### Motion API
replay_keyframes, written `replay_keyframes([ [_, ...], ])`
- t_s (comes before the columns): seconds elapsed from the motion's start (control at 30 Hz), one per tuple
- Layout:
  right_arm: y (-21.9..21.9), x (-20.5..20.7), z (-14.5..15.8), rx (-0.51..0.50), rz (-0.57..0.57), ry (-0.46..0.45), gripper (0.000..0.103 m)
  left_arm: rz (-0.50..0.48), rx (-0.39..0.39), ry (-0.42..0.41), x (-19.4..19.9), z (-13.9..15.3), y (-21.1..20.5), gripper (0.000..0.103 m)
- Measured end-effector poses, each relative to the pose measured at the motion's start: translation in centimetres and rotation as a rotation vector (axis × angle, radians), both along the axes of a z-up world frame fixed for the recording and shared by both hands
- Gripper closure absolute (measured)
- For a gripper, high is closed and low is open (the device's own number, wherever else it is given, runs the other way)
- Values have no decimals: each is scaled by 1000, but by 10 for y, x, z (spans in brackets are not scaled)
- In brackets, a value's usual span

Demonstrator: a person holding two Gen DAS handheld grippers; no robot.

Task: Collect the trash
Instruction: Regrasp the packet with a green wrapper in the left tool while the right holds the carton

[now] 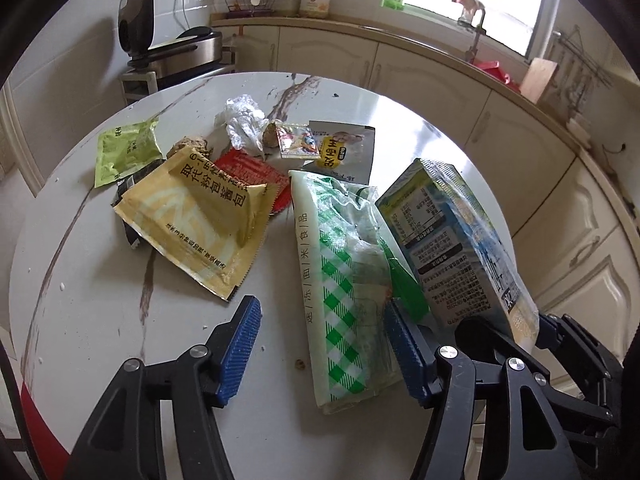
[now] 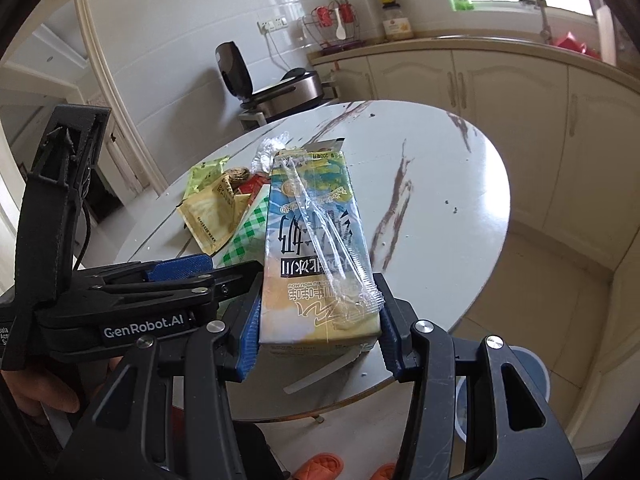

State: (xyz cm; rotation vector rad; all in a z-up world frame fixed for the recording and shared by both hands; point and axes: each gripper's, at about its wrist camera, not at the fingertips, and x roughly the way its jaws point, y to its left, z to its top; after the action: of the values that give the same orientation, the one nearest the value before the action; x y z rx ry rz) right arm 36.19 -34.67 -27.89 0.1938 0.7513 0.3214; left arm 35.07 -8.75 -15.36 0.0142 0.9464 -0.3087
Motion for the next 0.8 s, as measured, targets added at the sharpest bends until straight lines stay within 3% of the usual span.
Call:
replay_keyframes([
  [0.17, -16, 1, 1, 46, -8, -1, 57, -18, -8, 28, 5, -2, -14, 24],
  [0.27, -27, 2, 4, 39, -22, -8, 57, -38, -16, 31, 4, -2, -22, 22],
  [0.47, -33, 7, 0, 3, -8, -9, 57, -56, 131, -32, 3, -10, -48, 16],
  [0.53, -36, 5, 0, -6, -16, -11, 57, -59, 125, -39, 3, -10, -52, 16],
  [0.6, -39, 5, 0, 8, -16, -10, 57, -60, 117, -45, 5, -10, -53, 27],
  [0.63, -40, 4, 0, 6, -18, -11, 57, -67, 105, -57, 4, -7, -52, 48],
  [0.73, -43, 3, 0, 16, -18, -18, 57, -62, 94, -43, 5, -7, -49, 61],
  [0.8, -46, 1, 1, 24, -22, -31, 57, -58, 50, -37, 5, -7, -44, 64],
])
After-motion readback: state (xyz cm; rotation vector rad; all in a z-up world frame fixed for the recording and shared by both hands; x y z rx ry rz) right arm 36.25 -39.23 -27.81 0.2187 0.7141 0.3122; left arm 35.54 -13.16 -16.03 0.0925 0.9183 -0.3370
